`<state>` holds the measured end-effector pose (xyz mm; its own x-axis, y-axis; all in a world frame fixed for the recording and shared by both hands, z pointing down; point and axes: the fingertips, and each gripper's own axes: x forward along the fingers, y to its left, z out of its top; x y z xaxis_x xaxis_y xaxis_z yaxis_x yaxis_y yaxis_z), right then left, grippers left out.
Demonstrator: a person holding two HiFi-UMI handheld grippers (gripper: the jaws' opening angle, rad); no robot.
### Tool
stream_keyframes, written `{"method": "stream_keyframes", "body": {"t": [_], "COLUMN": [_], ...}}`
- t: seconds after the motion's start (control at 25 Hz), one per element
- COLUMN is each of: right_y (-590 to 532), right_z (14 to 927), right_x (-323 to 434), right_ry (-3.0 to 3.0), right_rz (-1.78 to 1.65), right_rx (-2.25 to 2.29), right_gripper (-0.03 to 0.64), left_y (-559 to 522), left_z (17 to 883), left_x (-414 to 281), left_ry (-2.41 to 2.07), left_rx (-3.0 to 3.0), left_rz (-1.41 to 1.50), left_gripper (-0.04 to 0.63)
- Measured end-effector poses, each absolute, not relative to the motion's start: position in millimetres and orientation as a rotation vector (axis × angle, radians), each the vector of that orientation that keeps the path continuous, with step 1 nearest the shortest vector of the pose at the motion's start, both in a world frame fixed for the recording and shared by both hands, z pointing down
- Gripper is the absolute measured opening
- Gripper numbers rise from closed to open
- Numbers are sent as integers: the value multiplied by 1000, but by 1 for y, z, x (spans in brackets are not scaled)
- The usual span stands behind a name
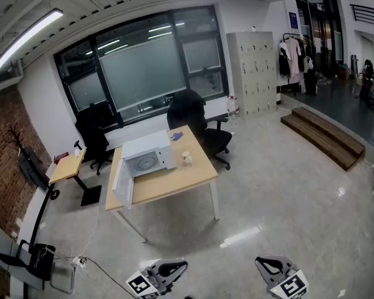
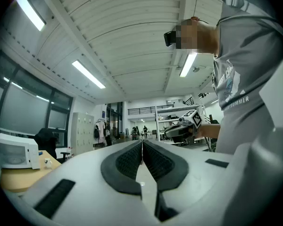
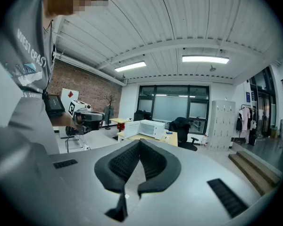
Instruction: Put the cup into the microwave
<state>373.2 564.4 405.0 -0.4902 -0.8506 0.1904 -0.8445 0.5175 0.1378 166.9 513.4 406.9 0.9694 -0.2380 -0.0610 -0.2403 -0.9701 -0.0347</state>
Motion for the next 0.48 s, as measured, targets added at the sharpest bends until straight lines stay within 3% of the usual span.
{"method": "stream_keyframes", "body": {"t": [0.48], "right_y": [510], "right_z": [411], "right_x": [333], "right_ry": [-2519], "right_rz": [-4], "right_rx": [1450], "right_gripper": [18], "left_y": [457], "left_z": [415], "left_x": [123], "left_ry": [377], "left_rx": [-3076], "left_rz": [111], "left_gripper": [23]}}
